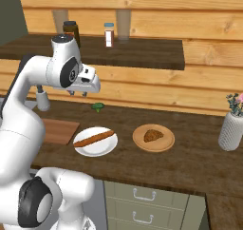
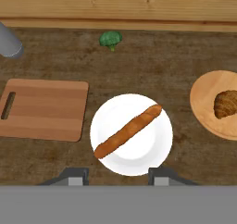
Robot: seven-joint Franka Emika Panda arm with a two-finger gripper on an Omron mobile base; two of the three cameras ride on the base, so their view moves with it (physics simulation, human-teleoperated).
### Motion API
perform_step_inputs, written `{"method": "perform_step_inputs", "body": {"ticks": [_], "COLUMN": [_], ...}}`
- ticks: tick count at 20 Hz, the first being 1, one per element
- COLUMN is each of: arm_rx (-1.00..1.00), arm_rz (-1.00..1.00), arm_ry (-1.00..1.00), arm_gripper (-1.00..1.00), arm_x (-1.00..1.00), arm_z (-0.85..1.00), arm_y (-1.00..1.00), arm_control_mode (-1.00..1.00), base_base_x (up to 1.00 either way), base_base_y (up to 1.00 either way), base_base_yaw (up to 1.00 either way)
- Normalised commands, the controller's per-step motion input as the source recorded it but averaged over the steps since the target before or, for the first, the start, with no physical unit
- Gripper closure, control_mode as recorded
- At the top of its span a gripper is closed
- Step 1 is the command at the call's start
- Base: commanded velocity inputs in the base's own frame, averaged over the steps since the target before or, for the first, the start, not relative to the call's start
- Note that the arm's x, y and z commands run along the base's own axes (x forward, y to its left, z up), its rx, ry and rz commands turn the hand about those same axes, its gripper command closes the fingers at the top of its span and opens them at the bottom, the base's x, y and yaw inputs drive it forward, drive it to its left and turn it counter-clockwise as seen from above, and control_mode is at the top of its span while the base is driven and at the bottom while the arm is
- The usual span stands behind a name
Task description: From the different types of pastries on the counter, select a croissant and place it on the cutting board. Then retrieve a jar of jam from the cabinet and place it alongside the croissant on the cutting board.
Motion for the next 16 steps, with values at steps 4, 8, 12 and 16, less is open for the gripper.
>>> {"method": "perform_step_inputs", "body": {"ticks": [4, 8, 12, 16], "arm_rx": [-0.01, -0.01, -0.01, -0.02], "arm_rz": [0.00, 0.00, 0.00, 0.00], "arm_ry": [0.00, 0.00, 0.00, 0.00], "arm_gripper": [-1.00, -1.00, -1.00, -1.00], "arm_x": [-0.04, 0.00, -0.01, 0.00], "arm_z": [0.00, 0.00, 0.00, 0.00], "arm_y": [0.00, 0.00, 0.00, -0.02], "arm_control_mode": [-1.00, -1.00, -1.00, -1.00], "base_base_x": [0.00, 0.00, 0.00, 0.00], "base_base_y": [0.00, 0.00, 0.00, 0.00], "base_base_yaw": [0.00, 0.00, 0.00, 0.00]}}
